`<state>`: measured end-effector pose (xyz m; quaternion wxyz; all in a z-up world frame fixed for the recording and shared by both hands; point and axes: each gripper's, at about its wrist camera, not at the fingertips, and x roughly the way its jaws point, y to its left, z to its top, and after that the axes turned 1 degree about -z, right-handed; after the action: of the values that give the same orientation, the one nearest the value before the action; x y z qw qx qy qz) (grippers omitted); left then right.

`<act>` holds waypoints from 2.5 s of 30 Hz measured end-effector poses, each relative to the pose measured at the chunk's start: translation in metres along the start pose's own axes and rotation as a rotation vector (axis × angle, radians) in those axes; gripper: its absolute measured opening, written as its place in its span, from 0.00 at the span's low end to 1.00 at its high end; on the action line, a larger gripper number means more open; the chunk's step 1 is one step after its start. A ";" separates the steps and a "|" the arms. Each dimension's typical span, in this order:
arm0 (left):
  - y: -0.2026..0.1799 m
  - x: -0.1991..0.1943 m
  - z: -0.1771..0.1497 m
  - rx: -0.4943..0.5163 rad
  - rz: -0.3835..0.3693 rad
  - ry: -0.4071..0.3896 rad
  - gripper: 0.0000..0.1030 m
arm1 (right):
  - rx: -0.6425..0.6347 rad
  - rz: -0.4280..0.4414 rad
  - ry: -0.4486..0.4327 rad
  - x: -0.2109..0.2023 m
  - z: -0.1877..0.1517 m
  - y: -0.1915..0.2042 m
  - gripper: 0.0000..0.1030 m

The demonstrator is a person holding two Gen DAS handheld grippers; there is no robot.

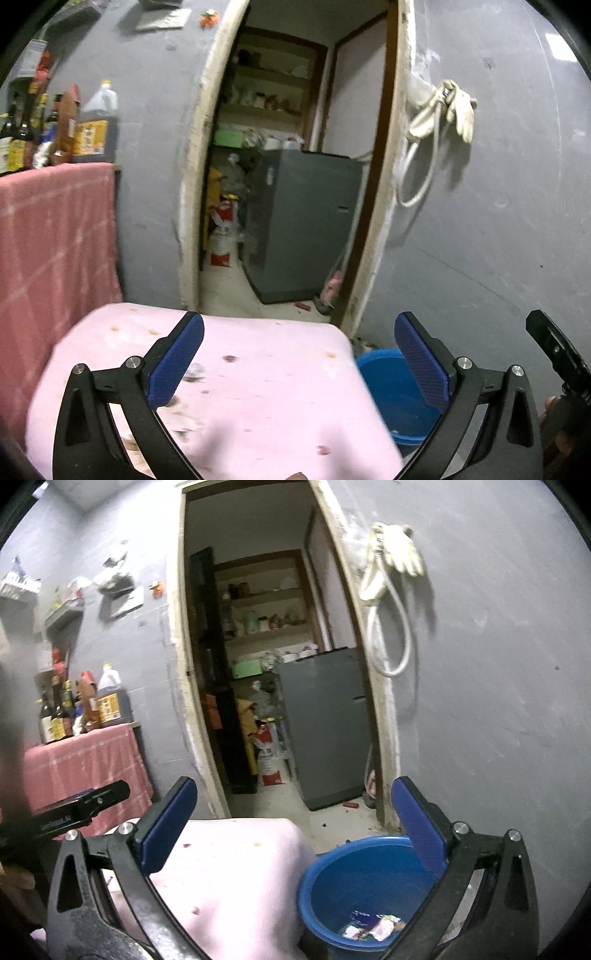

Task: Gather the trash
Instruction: 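Move both tools back over the table toward the last crumpled foil, then grasp the crumpled silver foil with the right tool while the left tool grasps a small brown lump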

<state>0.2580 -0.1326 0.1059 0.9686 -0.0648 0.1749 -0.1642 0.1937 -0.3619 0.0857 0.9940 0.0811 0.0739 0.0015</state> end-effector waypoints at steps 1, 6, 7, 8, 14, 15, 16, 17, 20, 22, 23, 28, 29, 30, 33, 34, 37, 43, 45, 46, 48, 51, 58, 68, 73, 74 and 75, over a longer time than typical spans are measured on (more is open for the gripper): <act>0.005 -0.004 0.000 -0.003 0.010 -0.006 0.98 | -0.014 0.010 -0.001 0.001 0.001 0.009 1.00; 0.040 -0.026 0.002 -0.021 0.077 -0.026 0.98 | -0.060 0.059 0.014 0.012 0.000 0.048 1.00; 0.048 -0.029 0.001 -0.027 0.091 -0.026 0.98 | -0.067 0.070 0.020 0.014 -0.001 0.055 1.00; 0.057 -0.031 0.001 -0.035 0.108 -0.022 0.98 | -0.074 0.080 0.027 0.017 -0.002 0.062 1.00; 0.102 -0.037 -0.013 -0.077 0.184 0.030 0.98 | -0.100 0.141 0.092 0.039 -0.020 0.100 1.00; 0.109 -0.035 -0.017 -0.080 0.196 0.048 0.98 | -0.104 0.149 0.103 0.042 -0.023 0.104 1.00; 0.112 -0.034 -0.021 -0.081 0.201 0.062 0.98 | -0.109 0.159 0.116 0.047 -0.027 0.109 1.00; 0.116 -0.031 -0.024 -0.080 0.207 0.083 0.98 | -0.115 0.165 0.130 0.051 -0.031 0.113 1.00; 0.124 -0.023 -0.035 -0.078 0.215 0.136 0.98 | -0.135 0.183 0.171 0.065 -0.040 0.122 1.00; 0.129 -0.015 -0.043 -0.071 0.221 0.171 0.98 | -0.151 0.198 0.201 0.074 -0.047 0.126 1.00; 0.130 -0.010 -0.047 -0.066 0.224 0.192 0.98 | -0.159 0.200 0.213 0.079 -0.050 0.127 1.00; 0.135 0.021 -0.065 -0.044 0.213 0.318 0.98 | -0.193 0.184 0.311 0.104 -0.067 0.130 1.00; 0.134 0.028 -0.069 -0.037 0.211 0.346 0.98 | -0.194 0.183 0.327 0.108 -0.070 0.130 1.00; 0.135 0.033 -0.072 -0.030 0.212 0.363 0.98 | -0.194 0.182 0.339 0.112 -0.073 0.130 1.00; 0.134 0.049 -0.078 0.004 0.215 0.416 0.98 | -0.197 0.172 0.375 0.123 -0.081 0.128 1.00; 0.135 0.053 -0.079 0.011 0.216 0.429 0.98 | -0.198 0.173 0.383 0.126 -0.083 0.128 1.00; 0.138 0.066 -0.081 0.011 0.212 0.465 0.96 | -0.205 0.171 0.401 0.132 -0.087 0.126 1.00; 0.142 0.086 -0.085 0.005 0.179 0.527 0.74 | -0.205 0.169 0.444 0.149 -0.092 0.125 1.00; 0.142 0.091 -0.086 0.015 0.167 0.539 0.62 | -0.202 0.171 0.469 0.156 -0.094 0.125 1.00; 0.141 0.092 -0.086 0.020 0.157 0.545 0.60 | -0.202 0.173 0.483 0.160 -0.096 0.125 1.00; 0.139 0.094 -0.087 0.036 0.141 0.547 0.50 | -0.195 0.186 0.514 0.168 -0.099 0.126 1.00; 0.135 0.097 -0.088 0.063 0.120 0.553 0.36 | -0.176 0.223 0.579 0.182 -0.103 0.128 0.99; 0.140 0.096 -0.089 0.041 0.065 0.557 0.10 | -0.174 0.282 0.701 0.209 -0.113 0.141 0.84; 0.177 0.078 -0.079 -0.106 0.116 0.517 0.09 | -0.242 0.363 0.815 0.235 -0.128 0.181 0.70; 0.197 0.068 -0.077 -0.168 0.146 0.484 0.09 | -0.270 0.404 0.824 0.247 -0.133 0.205 0.65; 0.200 0.066 -0.076 -0.179 0.150 0.478 0.09 | -0.277 0.411 0.828 0.249 -0.135 0.209 0.63; 0.201 0.066 -0.075 -0.187 0.151 0.474 0.09 | -0.280 0.417 0.833 0.251 -0.136 0.212 0.60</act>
<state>0.3486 0.0283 -0.0216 0.8999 -0.1005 0.4158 -0.0849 0.4236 -0.1268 -0.0492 0.8598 -0.0479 0.4466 0.2430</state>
